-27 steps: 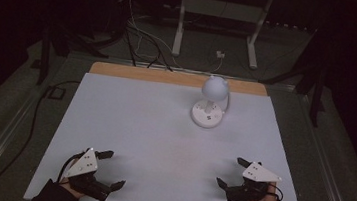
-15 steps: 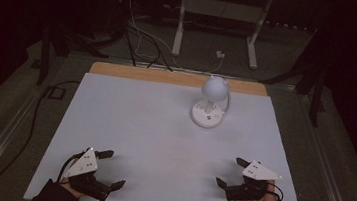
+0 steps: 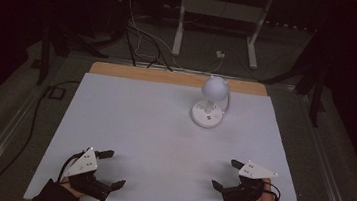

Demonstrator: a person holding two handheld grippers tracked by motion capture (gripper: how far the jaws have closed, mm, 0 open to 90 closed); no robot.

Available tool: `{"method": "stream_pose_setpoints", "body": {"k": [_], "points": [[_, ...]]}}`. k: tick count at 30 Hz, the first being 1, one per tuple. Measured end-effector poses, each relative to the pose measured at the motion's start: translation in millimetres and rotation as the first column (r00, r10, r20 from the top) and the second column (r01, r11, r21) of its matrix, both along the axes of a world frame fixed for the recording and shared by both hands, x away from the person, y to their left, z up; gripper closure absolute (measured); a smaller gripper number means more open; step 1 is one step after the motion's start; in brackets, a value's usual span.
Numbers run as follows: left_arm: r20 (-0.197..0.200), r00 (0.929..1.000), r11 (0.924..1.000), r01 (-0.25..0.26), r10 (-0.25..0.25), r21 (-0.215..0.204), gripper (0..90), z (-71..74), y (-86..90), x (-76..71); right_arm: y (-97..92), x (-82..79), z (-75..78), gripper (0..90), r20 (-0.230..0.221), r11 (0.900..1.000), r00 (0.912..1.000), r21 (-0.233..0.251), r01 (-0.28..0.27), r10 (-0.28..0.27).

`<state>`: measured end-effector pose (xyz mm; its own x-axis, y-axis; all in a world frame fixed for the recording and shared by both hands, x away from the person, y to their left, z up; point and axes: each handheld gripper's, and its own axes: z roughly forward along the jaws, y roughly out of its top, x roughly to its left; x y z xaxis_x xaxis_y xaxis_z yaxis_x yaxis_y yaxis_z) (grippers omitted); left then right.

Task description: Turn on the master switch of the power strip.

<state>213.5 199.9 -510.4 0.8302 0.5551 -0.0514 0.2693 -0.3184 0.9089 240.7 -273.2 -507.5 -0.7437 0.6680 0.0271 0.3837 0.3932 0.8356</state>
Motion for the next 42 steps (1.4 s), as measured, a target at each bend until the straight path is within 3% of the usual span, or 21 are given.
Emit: {"method": "stream_pose_setpoints", "body": {"k": [5, 11, 16, 19, 24, 42], "points": [[0.004, 1.0, 1.0, 0.002, -0.002, 0.003, 0.2, 0.2, -0.5, 0.0, 5.4, -1.2, 1.9, 0.0, -0.024, 0.9989, 0.9987, 0.018, -0.044, 0.044], [0.004, 1.0, 1.0, 0.002, -0.002, 0.001, 0.2, 0.5, -0.4, -0.1, 7.0, -0.1, 6.9, 0.0, -0.047, 0.9974, 0.9974, 0.051, -0.052, 0.054], [0.002, 1.0, 1.0, 0.007, -0.007, 0.0, 0.2, 0.6, -0.6, -0.2, 10.3, -0.4, 11.5, 0.0, -0.042, 0.9982, 0.9981, 0.041, -0.044, 0.046], [0.001, 0.9999, 0.9999, 0.014, -0.014, 0.003, 0.2, 0.4, -1.7, -0.9, 12.2, 0.0, 20.1, 0.0, -0.038, 0.997, 0.9983, 0.065, -0.041, 0.044], [-0.001, 0.9999, 0.9999, 0.012, -0.012, -0.006, 0.2, 0.8, -1.2, -0.7, 14.6, 1.6, 26.5, 0.0, -0.02, 0.9966, 0.9986, 0.067, -0.049, 0.05], [0.0, 0.9999, 0.9998, 0.012, -0.012, -0.015, 0.2, 1.4, -0.7, -1.2, 21.1, 21.3, 52.3, 0.0, 0.018, 0.9946, 0.9985, 0.089, -0.053, 0.052]]}}
